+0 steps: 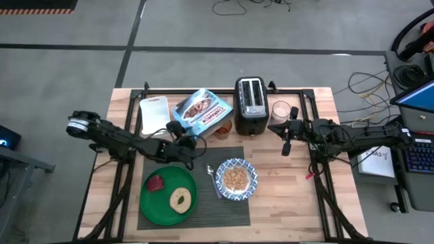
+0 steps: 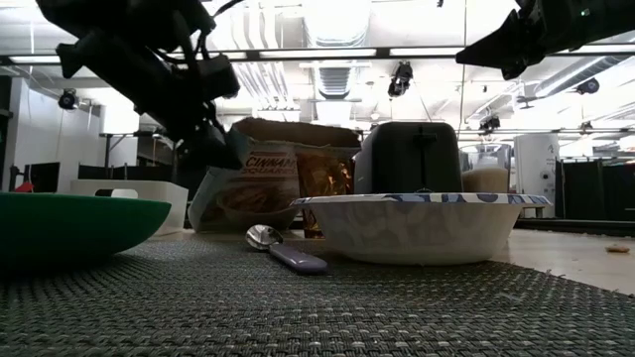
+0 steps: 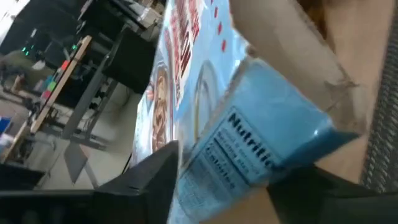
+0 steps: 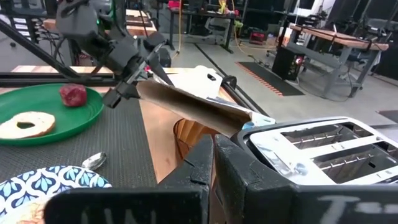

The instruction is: Arrange a breakfast setting

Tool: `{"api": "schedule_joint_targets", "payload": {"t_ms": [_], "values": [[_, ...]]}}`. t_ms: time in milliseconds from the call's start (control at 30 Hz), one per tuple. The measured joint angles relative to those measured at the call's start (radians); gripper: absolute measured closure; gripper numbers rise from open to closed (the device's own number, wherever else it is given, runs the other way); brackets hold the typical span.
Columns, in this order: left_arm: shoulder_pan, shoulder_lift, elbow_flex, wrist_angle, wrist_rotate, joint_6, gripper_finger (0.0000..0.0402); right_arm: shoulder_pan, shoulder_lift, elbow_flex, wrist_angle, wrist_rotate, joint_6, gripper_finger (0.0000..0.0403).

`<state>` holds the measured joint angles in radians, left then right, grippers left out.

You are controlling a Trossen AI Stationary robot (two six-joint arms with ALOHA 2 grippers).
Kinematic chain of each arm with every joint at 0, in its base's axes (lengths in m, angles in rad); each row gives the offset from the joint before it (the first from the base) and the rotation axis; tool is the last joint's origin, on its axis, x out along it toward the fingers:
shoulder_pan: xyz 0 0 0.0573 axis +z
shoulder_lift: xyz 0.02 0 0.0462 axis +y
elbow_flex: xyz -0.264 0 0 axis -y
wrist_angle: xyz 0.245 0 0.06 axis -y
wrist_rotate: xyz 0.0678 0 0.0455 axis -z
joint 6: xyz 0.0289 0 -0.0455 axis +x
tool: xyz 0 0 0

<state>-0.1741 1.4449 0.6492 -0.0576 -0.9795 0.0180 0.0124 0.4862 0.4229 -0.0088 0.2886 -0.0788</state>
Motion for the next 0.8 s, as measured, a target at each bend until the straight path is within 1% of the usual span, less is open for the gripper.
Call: {"api": "schedule_joint_targets", "payload": {"t_ms": [67,133,200,233,300,400,467,567,633,733,800], "values": [[0.006,0.014,0.01,0.003,-0.005,-0.022,0.0236,0.0,0.0,0.0,-0.002,0.0,0.0,0.0394],[0.007,0.025,0.015,0.02,-0.006,-0.026,0.0296,0.0,0.0,0.0,-0.002,0.0,-0.001,0.0394],[0.009,0.028,0.023,0.041,-0.008,-0.031,0.0363,0.0,0.0,0.0,-0.002,0.0,0.0,0.0394],[0.013,0.024,0.027,0.053,-0.009,-0.043,0.0381,0.0,0.0,0.0,-0.002,0.0,0.0,0.0394],[0.023,0.006,0.033,0.075,-0.038,-0.075,0.0387,0.0,0.0,0.0,-0.002,0.0,0.0,0.0394],[0.037,-0.039,0.057,0.077,-0.127,-0.118,0.0397,0.0,0.0,0.0,-0.002,0.0,0.0,0.0394],[0.058,-0.08,0.08,0.078,-0.143,-0.17,0.0399,0.0,0.0,0.0,-0.002,0.0,0.001,0.0394],[0.104,-0.145,0.109,0.062,-0.134,-0.311,0.0401,0.0,0.0,0.0,-0.002,0.0,0.001,0.0394],[0.133,-0.182,0.121,0.013,-0.125,-0.427,0.0401,0.0,0.0,0.0,-0.002,0.0,0.008,0.0394],[0.157,-0.22,0.132,-0.043,-0.069,-0.454,0.0401,0.0,0.0,0.0,-0.003,-0.004,0.02,0.0394],[0.159,-0.225,0.13,-0.062,-0.055,-0.483,0.0401,0.0,0.0,0.0,-0.008,-0.008,0.027,0.0394]]}}
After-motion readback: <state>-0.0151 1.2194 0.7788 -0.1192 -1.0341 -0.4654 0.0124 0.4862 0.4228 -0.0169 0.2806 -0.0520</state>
